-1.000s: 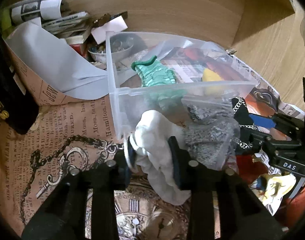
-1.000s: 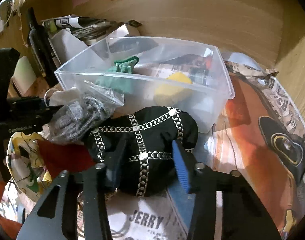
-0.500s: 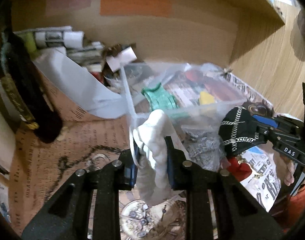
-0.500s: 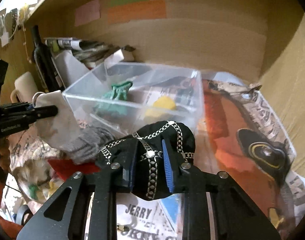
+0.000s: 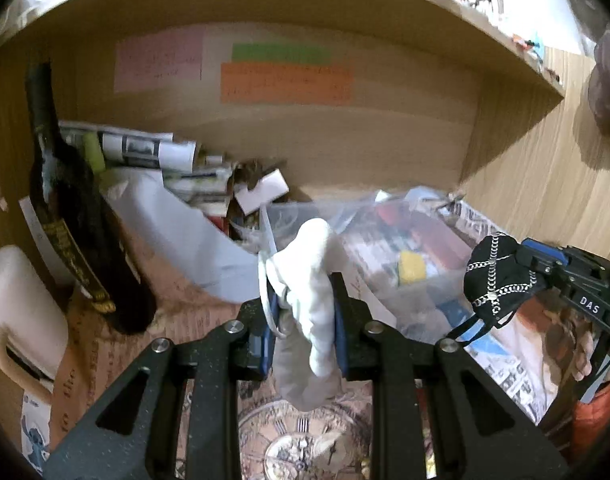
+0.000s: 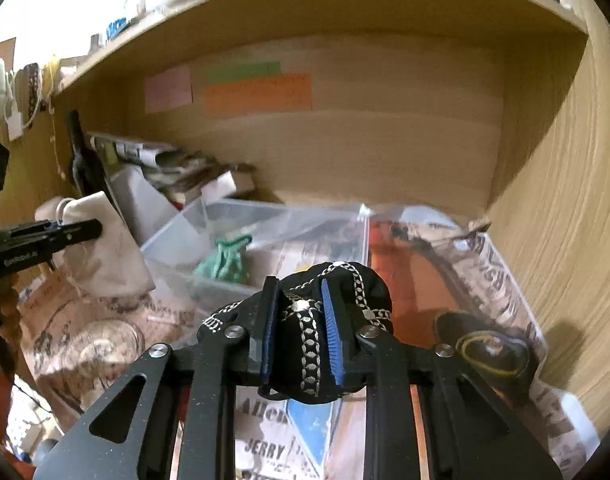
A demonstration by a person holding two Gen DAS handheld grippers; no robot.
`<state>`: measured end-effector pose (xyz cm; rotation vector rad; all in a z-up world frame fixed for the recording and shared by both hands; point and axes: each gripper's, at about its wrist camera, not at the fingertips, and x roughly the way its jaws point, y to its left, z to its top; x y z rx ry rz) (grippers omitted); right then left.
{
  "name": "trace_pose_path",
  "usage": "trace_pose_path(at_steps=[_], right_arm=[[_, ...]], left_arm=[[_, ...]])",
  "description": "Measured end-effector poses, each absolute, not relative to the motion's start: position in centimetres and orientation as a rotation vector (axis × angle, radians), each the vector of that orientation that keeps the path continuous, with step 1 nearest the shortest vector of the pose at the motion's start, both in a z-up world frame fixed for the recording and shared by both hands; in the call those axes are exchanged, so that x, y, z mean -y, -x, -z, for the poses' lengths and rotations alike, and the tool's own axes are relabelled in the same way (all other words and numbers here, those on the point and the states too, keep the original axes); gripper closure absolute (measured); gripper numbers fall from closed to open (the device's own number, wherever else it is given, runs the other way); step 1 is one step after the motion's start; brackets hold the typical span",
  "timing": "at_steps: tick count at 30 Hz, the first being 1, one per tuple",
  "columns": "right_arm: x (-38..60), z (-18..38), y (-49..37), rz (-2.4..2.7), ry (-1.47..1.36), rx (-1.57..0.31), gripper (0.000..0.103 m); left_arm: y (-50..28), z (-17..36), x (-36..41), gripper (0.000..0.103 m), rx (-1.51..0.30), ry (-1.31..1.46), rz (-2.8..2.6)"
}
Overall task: Organize soft objects
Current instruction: 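Lower the white cloth and black fabric into the clear box and open both tools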
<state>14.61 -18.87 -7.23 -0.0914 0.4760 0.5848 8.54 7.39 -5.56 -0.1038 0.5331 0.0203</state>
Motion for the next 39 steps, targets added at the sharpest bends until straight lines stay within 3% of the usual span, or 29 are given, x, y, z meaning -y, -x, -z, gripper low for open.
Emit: trace_pose_path(at_steps=[17,39], right_arm=[[14.9,2.7,-17.2,-0.638,0.078,-0.323,0.084],[9.4,10.0,-25.3,-0.593,0.209,-0.633,0.083]], left_arm=[[-14.9,4.0,-7.0,0.079,-0.511,0.118,-0.037],[-22.6,10.3,-4.5,0.079,-0.728,0.053,-0.008]])
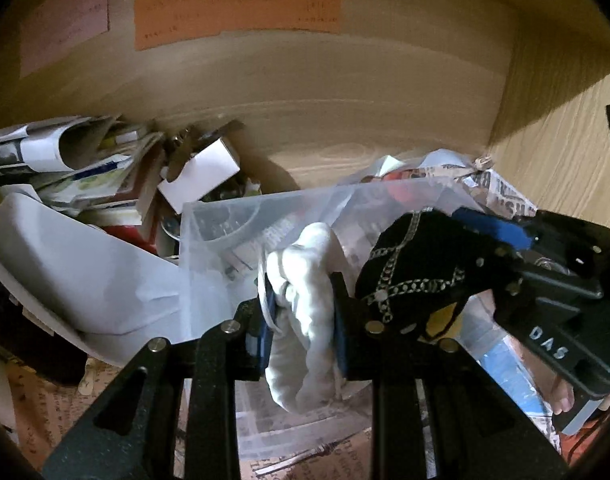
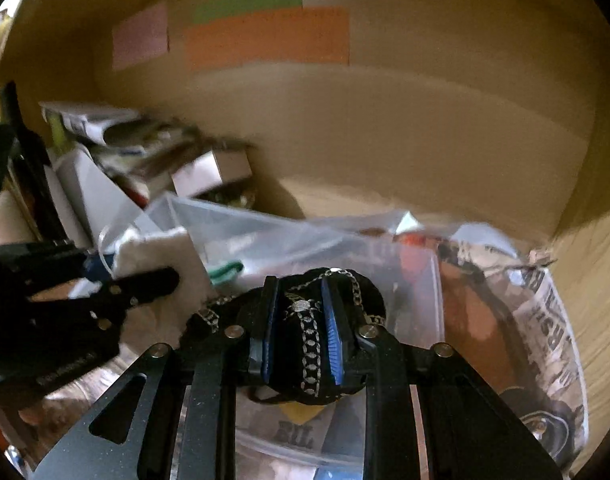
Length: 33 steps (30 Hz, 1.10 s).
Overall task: Organize soft objects
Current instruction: 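Lower the white cloth and black fabric into the clear box and open both tools, then grasp the floral scrunchie with the left tool while the right tool grasps the gold foil bow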
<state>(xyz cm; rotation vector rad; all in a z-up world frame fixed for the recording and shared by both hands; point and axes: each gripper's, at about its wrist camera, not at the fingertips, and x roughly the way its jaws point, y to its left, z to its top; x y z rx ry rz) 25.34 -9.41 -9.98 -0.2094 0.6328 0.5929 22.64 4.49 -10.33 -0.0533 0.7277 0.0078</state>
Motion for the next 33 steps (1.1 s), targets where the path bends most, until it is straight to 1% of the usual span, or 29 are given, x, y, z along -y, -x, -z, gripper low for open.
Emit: trace_pose_path(at_steps=[2,4,6,8,10,11,12,13,14,15,16,17,18,19,21,23,25,27,33], right_arm=[[9.4,10.5,-25.5,-0.585,0.227,-0.664,0.082],[9.5,10.7,-25.5,-0.585,0.230,-0.670,0.082],[9.8,10.4,-25.1,-0.595,0.225,-0.669,0.081],[10.2,9.8,-24.7,-0.604,0.219,-0.658,0.076],[10.3,9.3,-24.2,-0.607,0.213,-0.639,0.059],[10.6,8.9,-23.8,-0.606,0.208,-0.620,0.055],[10.8,8.4,-23.3,-0.606,0.205,-0.601,0.049],[11.0,8.0,-22.9,-0.607,0.203,-0.584,0.045],[11.3,7.5,-22.1,-0.610,0.199,-0.562,0.044],[11.5,7.1,-21.7,-0.613,0.195,-0.548,0.039],[11.7,6.7,-21.1,-0.618,0.191,-0.531,0.032],[12.0,6.1,-20.2,-0.624,0.186,-0.506,0.029],[12.2,5.8,-19.7,-0.625,0.183,-0.488,0.022],[12.4,5.4,-19.0,-0.626,0.182,-0.468,0.020],[12.7,4.9,-17.6,-0.634,0.181,-0.435,0.019],[12.9,4.5,-16.6,-0.647,0.179,-0.419,0.019],[13.2,4.5,-15.5,-0.662,0.174,-0.412,0.018],[13.4,4.7,-14.6,-0.678,0.167,-0.411,0.018],[14.0,6.5,-11.9,-0.689,0.154,-0.437,0.017]], left_arm=[[-22.8,10.5,-4.7,0.076,-0.737,0.056,-0.006],[-22.7,10.3,-4.8,0.067,-0.742,0.065,0.002],[-22.6,10.2,-5.0,0.062,-0.741,0.078,0.010],[-22.2,9.8,-5.0,0.061,-0.731,0.080,0.014],[-21.6,9.3,-5.1,0.060,-0.715,0.075,0.012],[-21.3,9.0,-5.1,0.058,-0.707,0.074,0.012],[-20.9,8.7,-5.2,0.053,-0.698,0.075,0.012],[-20.4,8.3,-5.3,0.048,-0.686,0.076,0.011],[-19.8,7.9,-5.3,0.046,-0.671,0.076,0.009],[-19.2,7.5,-5.4,0.042,-0.655,0.074,0.007],[-18.7,7.2,-5.4,0.037,-0.645,0.071,0.007],[-18.0,6.8,-5.4,0.033,-0.632,0.065,0.009],[-17.1,6.4,-5.3,0.026,-0.620,0.057,0.011],[-16.5,6.2,-5.3,0.020,-0.609,0.051,0.011],[-15.1,5.9,-5.3,0.014,-0.589,0.043,0.010],[-13.6,5.7,-5.1,0.012,-0.571,0.029,0.009],[-12.2,5.7,-5.0,0.007,-0.561,0.017,0.009],[-10.7,5.9,-4.8,0.005,-0.553,0.010,0.011],[-7.8,7.8,-4.5,0.004,-0.590,0.019,0.026]])
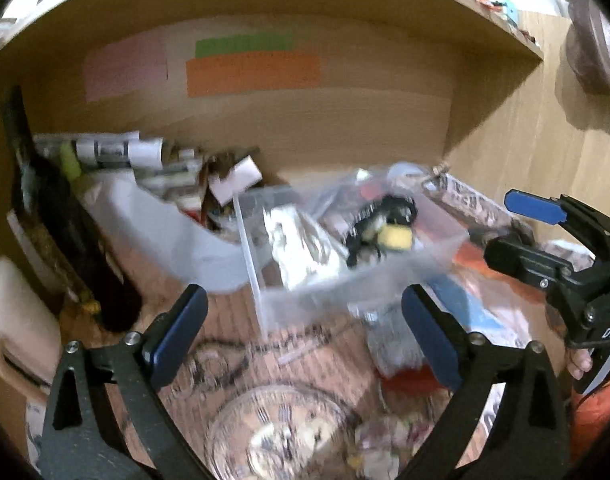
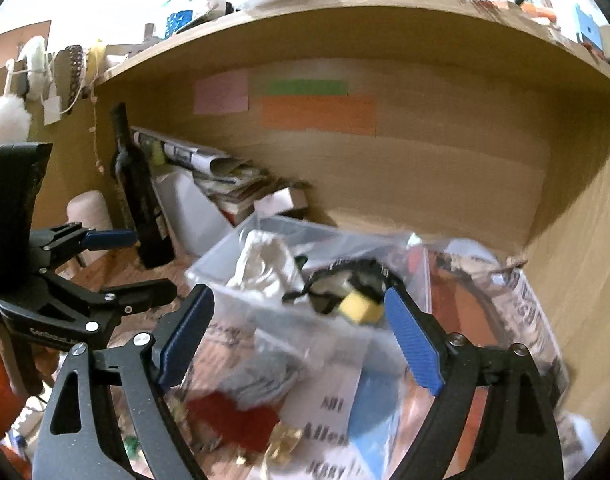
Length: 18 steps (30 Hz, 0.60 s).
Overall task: Organize soft objects
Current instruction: 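Grasp the floral scrunchie with the left tool while the right tool grasps the gold foil bow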
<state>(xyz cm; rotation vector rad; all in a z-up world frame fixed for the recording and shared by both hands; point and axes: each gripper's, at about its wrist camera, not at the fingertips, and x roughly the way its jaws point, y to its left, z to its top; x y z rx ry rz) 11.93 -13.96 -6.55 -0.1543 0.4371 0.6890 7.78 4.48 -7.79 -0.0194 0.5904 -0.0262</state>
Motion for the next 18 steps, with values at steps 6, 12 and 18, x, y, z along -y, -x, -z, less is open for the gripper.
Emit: trace_pose_path(at_steps=[6,12,18], right_arm=[[14.8,9.3,-10.1,-0.701,0.115,-0.503,0.017],[15.1,12.8,-9.9,-0.685,0.097,-0.612,0.017],[15.4,14.8,-10.5,-0.676,0.068,-0.683,0.018]], left_arm=[[-5.7,11.2,-4.5,0.004,-0.683,0.051,0.047],[-4.1,14.1,-3.9,0.004,-0.764,0.056,0.062],[-2.9,16.3,-2.9,0.004,-0.817,0.071,0.128]])
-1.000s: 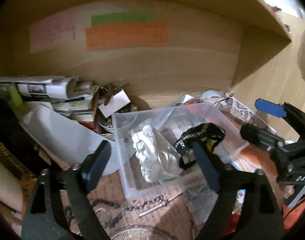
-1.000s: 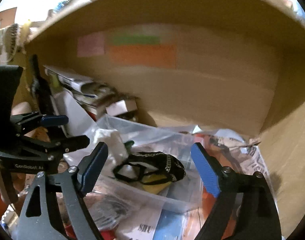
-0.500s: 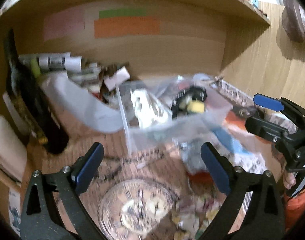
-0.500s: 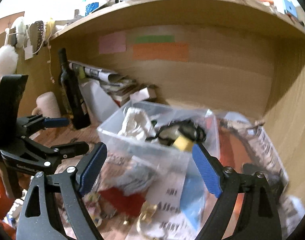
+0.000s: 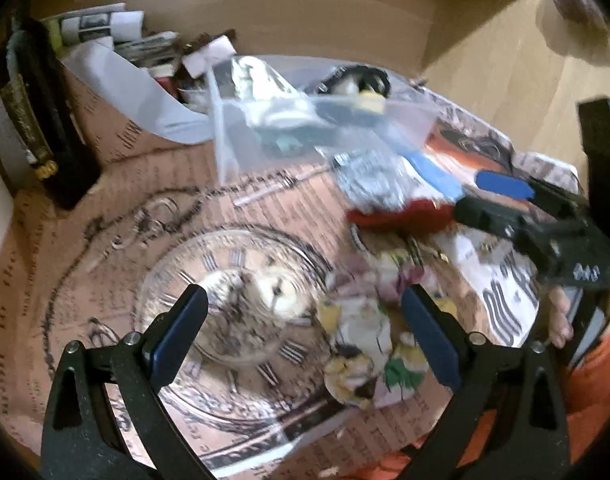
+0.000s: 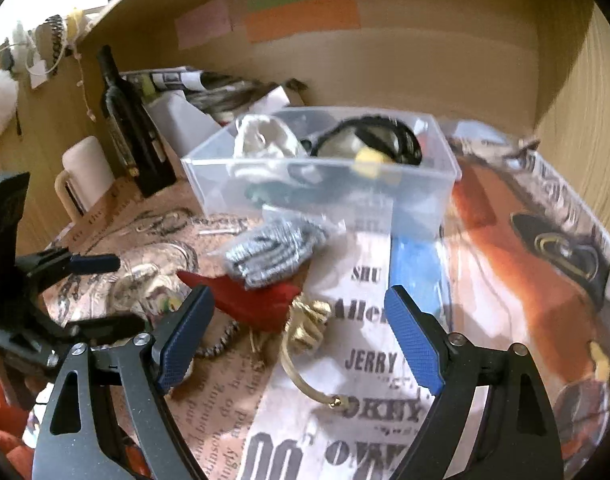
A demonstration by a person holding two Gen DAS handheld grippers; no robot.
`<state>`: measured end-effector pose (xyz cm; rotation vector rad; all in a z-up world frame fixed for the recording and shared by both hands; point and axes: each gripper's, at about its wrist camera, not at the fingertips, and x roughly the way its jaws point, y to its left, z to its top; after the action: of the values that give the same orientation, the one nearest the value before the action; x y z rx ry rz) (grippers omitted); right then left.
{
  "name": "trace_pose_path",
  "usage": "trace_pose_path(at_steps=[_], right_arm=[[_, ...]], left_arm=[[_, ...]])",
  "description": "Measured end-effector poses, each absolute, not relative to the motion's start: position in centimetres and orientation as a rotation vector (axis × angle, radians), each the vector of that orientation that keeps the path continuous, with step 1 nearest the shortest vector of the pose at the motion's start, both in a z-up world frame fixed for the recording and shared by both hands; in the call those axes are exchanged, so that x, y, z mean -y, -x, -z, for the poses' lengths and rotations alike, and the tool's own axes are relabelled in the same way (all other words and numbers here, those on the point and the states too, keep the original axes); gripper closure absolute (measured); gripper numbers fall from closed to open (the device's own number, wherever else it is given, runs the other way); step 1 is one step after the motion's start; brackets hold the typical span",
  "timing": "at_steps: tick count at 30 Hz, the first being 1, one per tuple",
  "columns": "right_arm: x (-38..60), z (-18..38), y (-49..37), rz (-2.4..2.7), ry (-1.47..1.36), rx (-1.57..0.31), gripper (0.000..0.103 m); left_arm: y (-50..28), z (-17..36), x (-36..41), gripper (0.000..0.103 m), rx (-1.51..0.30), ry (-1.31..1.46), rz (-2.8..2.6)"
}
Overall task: Organize soft objects
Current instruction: 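Grasp the floral scrunchie with the left tool while the right tool grasps the gold foil bow, then carry the scrunchie and gold bow into the clear box and open both tools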
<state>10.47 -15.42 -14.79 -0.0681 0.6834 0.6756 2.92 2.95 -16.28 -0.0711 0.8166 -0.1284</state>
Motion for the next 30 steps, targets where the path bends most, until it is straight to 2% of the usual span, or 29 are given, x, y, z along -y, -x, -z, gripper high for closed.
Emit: trace_pose_path(at_steps=[2,4,7,11,14,16,19,21,24,30], right_arm=[[15.6,15.2,-10.9,-0.683,0.050,-0.704,0.022],[15.6,15.6,-11.3,-0.679,0.047,-0.721,0.033],[15.5,16.3,-11.9,-0.660,0.050,-0.753,0.044],[15.7,17.1,-12.6,-0.655,0.037,-0.793,0.049],[15.4,17.2,-12.5,-0.658,0.055,-0.796,0.053],[15.1,17.2,-12.5,-0.674,0.065,-0.795,0.069],[14.8,17.3,-12.4,-0.708,0.059,-0.801,0.079],[14.8,17.3,-12.3,-0.704,0.065,-0.792,0.083],[15.1,16.8,-12.0,-0.675,0.071,-0.767,0.088],[16.6,15.2,-11.6,-0.610,0.074,-0.701,0.090]], left_arm=[[-2.9,17.0,-2.7,0.004,-0.834,0.069,0.130],[-2.9,17.4,-2.6,0.006,-0.838,0.061,0.122],[-3.0,17.6,-2.3,0.021,-0.825,0.017,0.091],[-3.3,17.6,-2.6,0.033,-0.815,0.009,0.078],[-3.5,17.7,-2.8,0.049,-0.806,0.003,0.069],[-3.8,17.6,-2.9,0.068,-0.803,0.003,0.077],[-4.0,17.4,-2.9,0.081,-0.803,0.003,0.077],[-4.0,17.3,-3.1,0.085,-0.803,0.006,0.081],[-4.0,16.6,-3.3,0.086,-0.784,0.003,0.071],[-4.1,14.4,-4.0,0.086,-0.715,0.009,0.055]])
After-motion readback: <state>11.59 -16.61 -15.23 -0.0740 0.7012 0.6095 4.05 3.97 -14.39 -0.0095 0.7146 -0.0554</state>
